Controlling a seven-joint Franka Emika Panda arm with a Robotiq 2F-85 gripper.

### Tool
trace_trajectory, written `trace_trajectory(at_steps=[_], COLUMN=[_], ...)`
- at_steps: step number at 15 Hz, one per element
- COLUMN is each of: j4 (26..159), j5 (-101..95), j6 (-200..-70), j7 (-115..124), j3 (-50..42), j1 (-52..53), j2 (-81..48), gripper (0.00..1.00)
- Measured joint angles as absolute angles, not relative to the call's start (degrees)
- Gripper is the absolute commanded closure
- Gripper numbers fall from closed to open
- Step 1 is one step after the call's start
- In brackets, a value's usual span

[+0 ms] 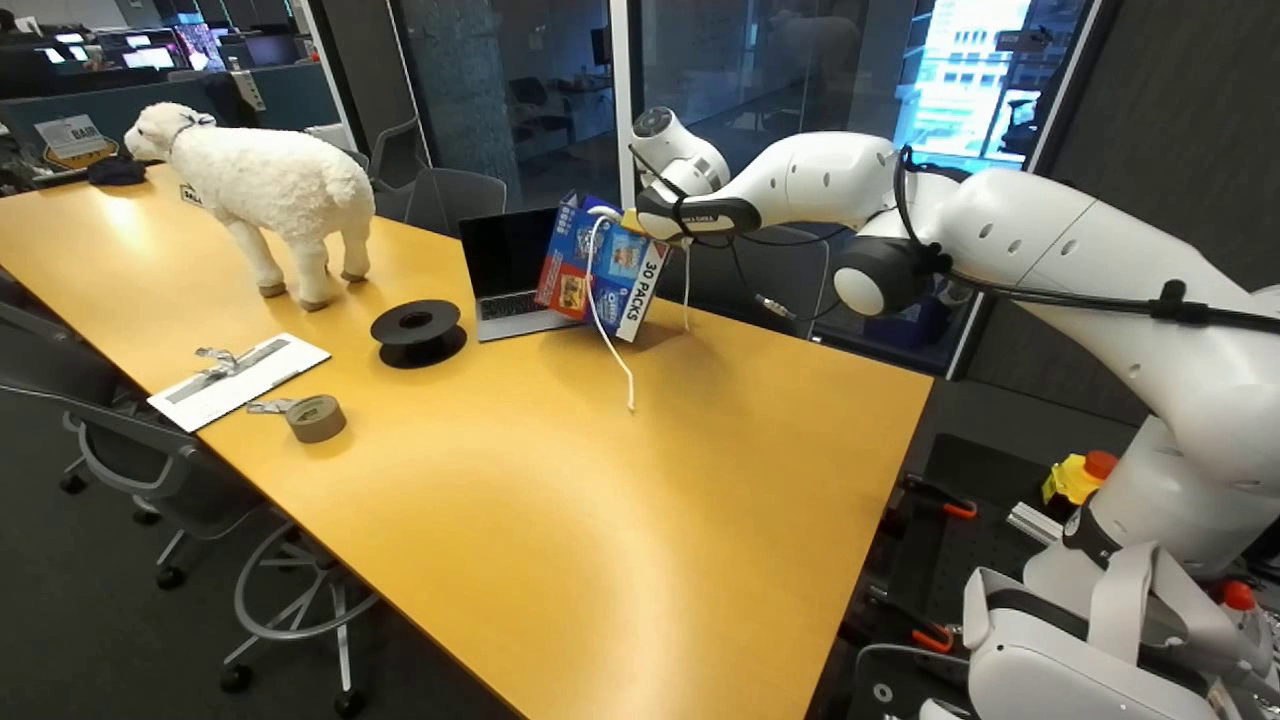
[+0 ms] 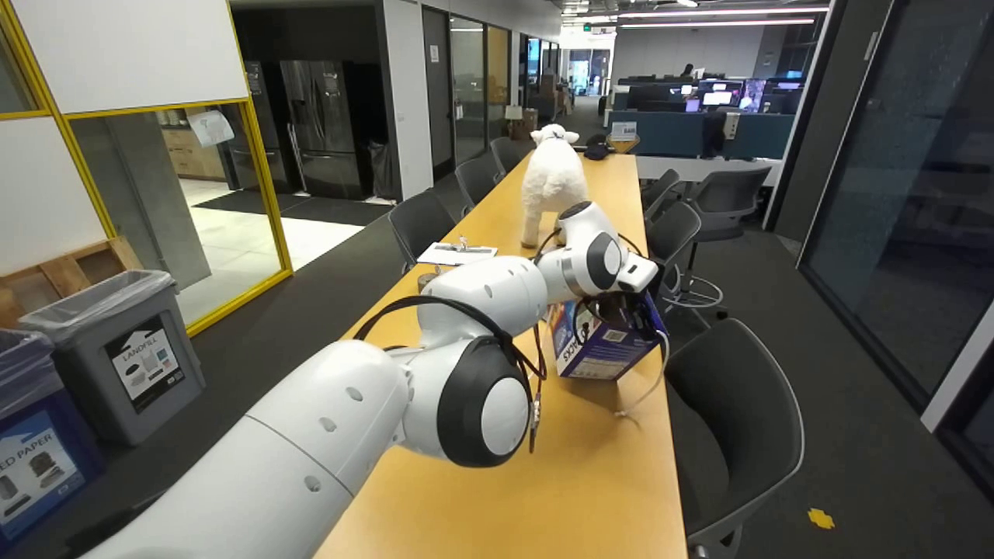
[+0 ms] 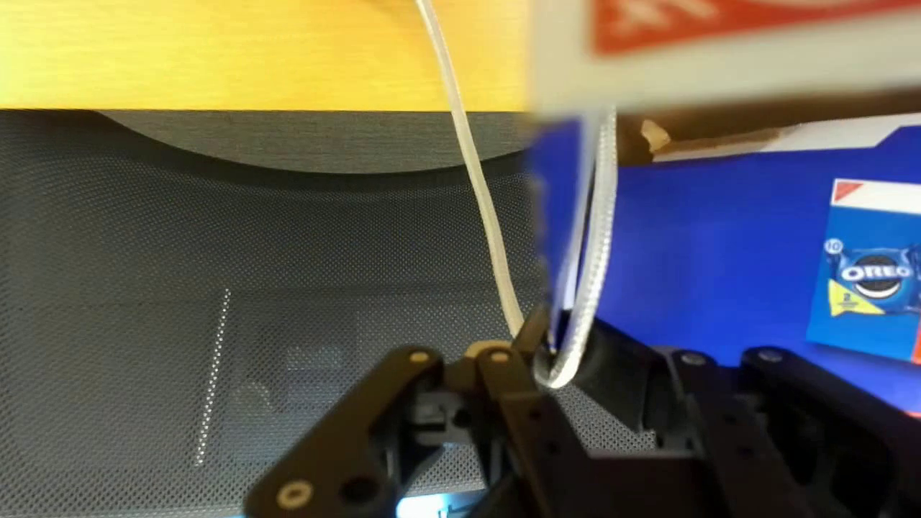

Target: Put one rope in the box, the move the box to the right, the put the remaining ropes in the box

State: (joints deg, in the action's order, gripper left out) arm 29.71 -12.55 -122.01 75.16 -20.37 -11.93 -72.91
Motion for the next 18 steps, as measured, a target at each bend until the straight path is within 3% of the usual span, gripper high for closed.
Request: trace_trajectory(at_steps=[14,18], j4=[29.7,29.6], j5=[-12.6,-10.4], j6=[-129.7,-132.7], j7=[74.4,67.5], j3=[-20.3,-15.9], j1=[-12.9,-14.7], j2=[-72.9,-72.8], gripper=[0.93,0.93])
